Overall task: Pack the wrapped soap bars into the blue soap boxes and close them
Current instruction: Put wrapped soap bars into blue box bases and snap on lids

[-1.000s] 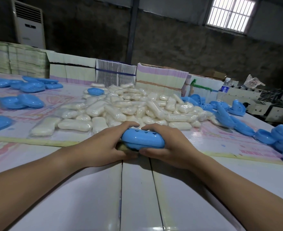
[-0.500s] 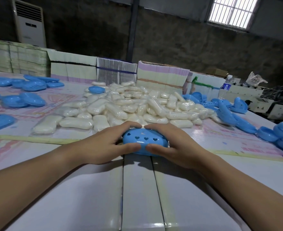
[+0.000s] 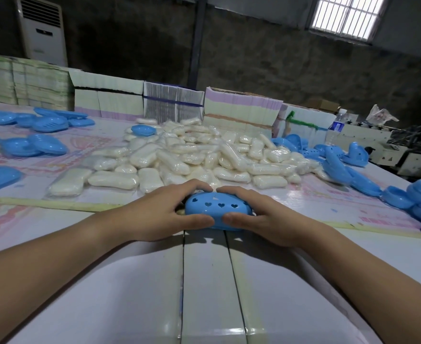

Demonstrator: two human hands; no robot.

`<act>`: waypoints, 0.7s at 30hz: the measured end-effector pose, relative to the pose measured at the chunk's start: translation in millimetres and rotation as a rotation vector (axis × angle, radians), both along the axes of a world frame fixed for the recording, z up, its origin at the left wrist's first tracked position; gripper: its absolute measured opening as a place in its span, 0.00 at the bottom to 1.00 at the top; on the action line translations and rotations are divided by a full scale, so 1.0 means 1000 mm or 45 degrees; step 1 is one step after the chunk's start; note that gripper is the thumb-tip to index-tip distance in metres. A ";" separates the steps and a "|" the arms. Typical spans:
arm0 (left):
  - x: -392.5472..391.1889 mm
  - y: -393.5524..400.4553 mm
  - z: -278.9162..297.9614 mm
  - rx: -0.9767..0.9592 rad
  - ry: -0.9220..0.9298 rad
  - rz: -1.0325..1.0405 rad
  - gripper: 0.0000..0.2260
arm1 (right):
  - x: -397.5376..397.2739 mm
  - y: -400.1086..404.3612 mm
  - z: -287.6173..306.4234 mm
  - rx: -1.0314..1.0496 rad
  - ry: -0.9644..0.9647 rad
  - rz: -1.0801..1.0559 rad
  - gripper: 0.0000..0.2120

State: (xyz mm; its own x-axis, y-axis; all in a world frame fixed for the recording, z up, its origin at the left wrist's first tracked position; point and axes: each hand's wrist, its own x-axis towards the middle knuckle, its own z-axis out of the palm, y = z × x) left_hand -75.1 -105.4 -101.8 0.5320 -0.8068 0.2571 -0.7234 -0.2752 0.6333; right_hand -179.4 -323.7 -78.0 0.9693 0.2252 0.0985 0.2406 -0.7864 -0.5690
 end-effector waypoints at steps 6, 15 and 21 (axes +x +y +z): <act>-0.005 -0.005 -0.002 0.179 -0.309 0.067 0.26 | -0.003 -0.003 0.001 -0.296 -0.075 -0.049 0.27; -0.008 -0.004 0.003 0.258 -0.695 0.117 0.28 | -0.005 0.008 0.003 -0.944 -0.565 -0.183 0.28; -0.002 -0.001 0.000 0.207 -0.524 0.101 0.29 | -0.009 0.002 0.003 -0.664 -0.469 -0.158 0.30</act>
